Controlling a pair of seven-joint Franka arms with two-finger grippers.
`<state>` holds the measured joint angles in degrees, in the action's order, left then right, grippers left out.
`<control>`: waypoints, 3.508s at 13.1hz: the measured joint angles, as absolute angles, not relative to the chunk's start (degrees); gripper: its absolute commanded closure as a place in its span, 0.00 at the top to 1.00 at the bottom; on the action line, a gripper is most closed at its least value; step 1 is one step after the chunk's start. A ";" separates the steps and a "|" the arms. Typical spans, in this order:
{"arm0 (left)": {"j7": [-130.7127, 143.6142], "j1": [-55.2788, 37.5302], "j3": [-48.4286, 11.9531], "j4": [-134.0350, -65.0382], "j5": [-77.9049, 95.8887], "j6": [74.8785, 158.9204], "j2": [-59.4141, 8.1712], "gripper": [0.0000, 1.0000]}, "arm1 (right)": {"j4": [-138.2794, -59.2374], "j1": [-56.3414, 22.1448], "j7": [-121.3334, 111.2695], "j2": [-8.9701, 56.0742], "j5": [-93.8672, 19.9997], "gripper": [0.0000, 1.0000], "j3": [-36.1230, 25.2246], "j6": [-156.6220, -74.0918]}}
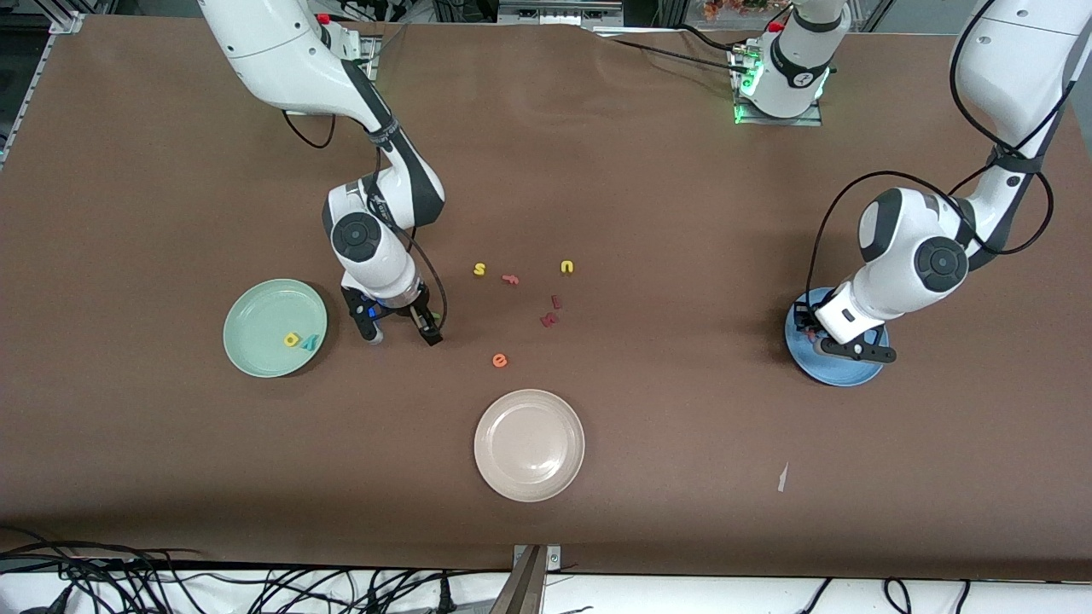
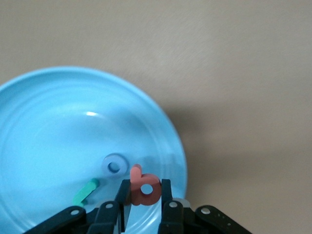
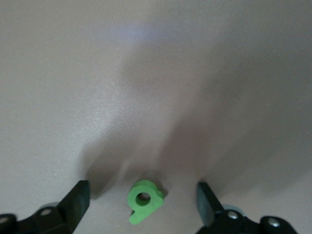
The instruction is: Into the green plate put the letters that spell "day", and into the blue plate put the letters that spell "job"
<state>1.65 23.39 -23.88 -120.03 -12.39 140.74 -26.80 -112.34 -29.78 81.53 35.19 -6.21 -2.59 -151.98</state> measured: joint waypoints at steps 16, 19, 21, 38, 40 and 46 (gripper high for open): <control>1.89 23.18 -24.64 -94.69 -12.39 99.68 -24.40 1.00 | -102.43 -30.81 81.61 34.77 -6.13 0.00 -10.06 -139.11; 2.10 20.91 -20.15 -90.37 -7.50 95.58 -20.70 1.00 | -97.95 -30.64 81.06 32.97 -6.14 0.00 -14.77 -133.28; 2.00 15.48 -11.59 -89.94 0.64 93.67 -16.03 1.00 | -97.89 -30.58 80.19 31.48 -6.15 0.00 -17.46 -132.17; 2.00 5.89 -7.46 -87.62 -2.42 88.74 -6.63 1.00 | -122.05 -19.77 56.70 21.88 -7.79 0.22 -18.76 -145.19; 2.00 5.90 -7.45 -86.88 -2.04 88.74 -6.38 1.00 | -123.74 -18.41 55.14 21.32 -7.79 0.99 -18.37 -146.09; 1.87 7.50 -7.18 -86.63 -0.01 88.74 -6.18 1.00 | -124.59 -16.00 54.11 17.96 -7.79 1.00 -17.86 -146.08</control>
